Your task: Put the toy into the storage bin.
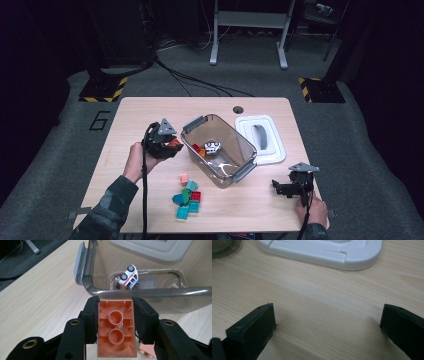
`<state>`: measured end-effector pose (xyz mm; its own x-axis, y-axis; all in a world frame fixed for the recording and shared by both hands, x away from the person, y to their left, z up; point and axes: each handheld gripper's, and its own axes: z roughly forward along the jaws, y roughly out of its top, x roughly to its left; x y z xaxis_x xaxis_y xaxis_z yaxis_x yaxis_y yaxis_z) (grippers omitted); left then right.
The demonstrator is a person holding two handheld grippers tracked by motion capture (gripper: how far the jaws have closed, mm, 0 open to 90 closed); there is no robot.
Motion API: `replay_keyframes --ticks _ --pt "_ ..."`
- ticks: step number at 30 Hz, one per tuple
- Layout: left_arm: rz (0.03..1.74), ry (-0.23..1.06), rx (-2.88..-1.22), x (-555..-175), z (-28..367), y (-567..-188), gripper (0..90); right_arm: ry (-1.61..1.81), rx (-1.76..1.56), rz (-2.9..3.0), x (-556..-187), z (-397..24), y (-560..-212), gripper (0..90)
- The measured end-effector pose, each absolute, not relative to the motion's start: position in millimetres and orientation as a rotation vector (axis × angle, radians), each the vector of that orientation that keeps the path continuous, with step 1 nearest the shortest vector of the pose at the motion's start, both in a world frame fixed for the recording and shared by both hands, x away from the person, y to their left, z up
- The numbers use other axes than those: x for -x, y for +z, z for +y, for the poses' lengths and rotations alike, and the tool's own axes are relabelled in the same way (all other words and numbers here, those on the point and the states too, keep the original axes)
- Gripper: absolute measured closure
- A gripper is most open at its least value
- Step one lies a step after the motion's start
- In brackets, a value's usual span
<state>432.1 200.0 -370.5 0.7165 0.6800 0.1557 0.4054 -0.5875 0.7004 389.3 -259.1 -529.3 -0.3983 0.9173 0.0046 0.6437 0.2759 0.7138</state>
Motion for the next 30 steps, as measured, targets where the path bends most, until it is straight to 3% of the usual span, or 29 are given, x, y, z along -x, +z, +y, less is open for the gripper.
replay_keyframes --ticks 13,30 --pt "0.770 0.567 -2.274 -447.6 175.1 -354.7 59.1 0.902 -1.400 2.144 -389.5 -259.6 -529.5 0.0" --pt "0.753 0.516 -2.297 -468.1 139.4 -370.0 59.0 0.905 -1.403 2.144 -389.4 -259.4 -529.4 0.0"
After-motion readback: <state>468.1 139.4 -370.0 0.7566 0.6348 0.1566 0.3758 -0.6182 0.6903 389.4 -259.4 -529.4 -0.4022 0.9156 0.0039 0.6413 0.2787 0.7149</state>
